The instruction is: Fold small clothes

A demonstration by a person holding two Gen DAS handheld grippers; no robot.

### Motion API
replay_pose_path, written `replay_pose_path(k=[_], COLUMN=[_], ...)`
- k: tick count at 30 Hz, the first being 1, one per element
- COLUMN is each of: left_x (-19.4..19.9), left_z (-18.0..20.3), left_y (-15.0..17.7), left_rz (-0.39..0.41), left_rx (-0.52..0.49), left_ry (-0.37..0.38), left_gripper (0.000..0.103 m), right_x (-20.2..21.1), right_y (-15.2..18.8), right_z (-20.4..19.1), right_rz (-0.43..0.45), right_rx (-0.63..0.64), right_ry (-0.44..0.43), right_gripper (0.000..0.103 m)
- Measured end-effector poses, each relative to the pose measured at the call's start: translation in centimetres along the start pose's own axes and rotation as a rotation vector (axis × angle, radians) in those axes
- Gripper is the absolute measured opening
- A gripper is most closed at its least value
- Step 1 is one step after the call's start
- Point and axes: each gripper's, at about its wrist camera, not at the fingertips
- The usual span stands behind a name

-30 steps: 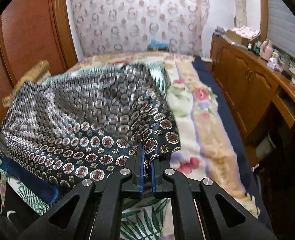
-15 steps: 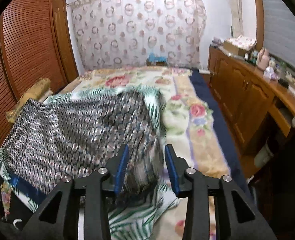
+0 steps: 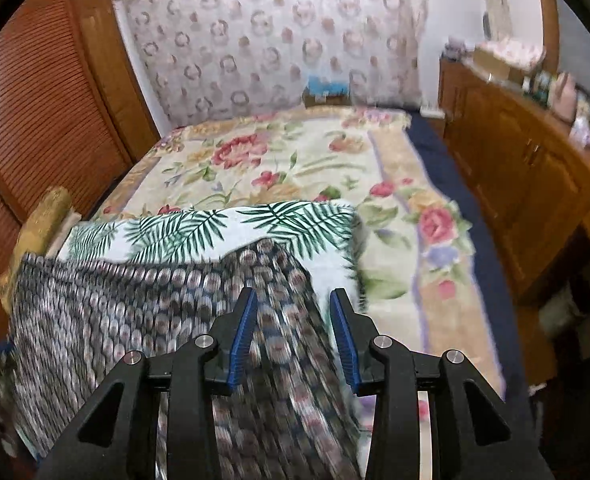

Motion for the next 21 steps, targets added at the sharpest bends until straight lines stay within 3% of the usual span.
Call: replay_pose_path(k=[3, 8, 12, 16, 21], left_x=[-1.3, -1.6, -2.0, -2.1, -2.1], left_z=[0.1, 0.7, 1.7, 1.5, 1.5], left_y=[-0.1, 0.3, 0.5, 0.4, 0.4], left_rz=[-0.038, -0.026, -0.029, -0.028, -0.026], left_rx=[-0.01, -0.046, -0.107, -0.101, -0.1], left_ry=[-0.006, -0.031, -0.085, -0.08, -0.079], left_gripper=[0.071, 0.077, 0.082, 0.083, 0.083], right_x=[-2.2, -4.8, -5.7, -6.3, -6.8], right_y=[-2.6, -5.4, -6.3, -7.3, -7.5], right_z=[0.2, 0.3, 0.1, -0.2, 0.1], right_rz=[-0.041, -0.114, -0.138, -0.154, -0.156], right_rx=[-0.035, -0.066, -0.076, -0.065, -0.1], right_ry=[-0.013, -0.046, -0.044, 0.01, 0.003], right_gripper=[0.039, 0.039, 0.039, 0.039, 0.039])
Point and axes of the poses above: each gripper's, at about its wrist camera, not at the fingertips, and x roughly against the way its jaws point, z to its right, y to its underside, and after that the axes turned 12 degrees about -z, right-handed
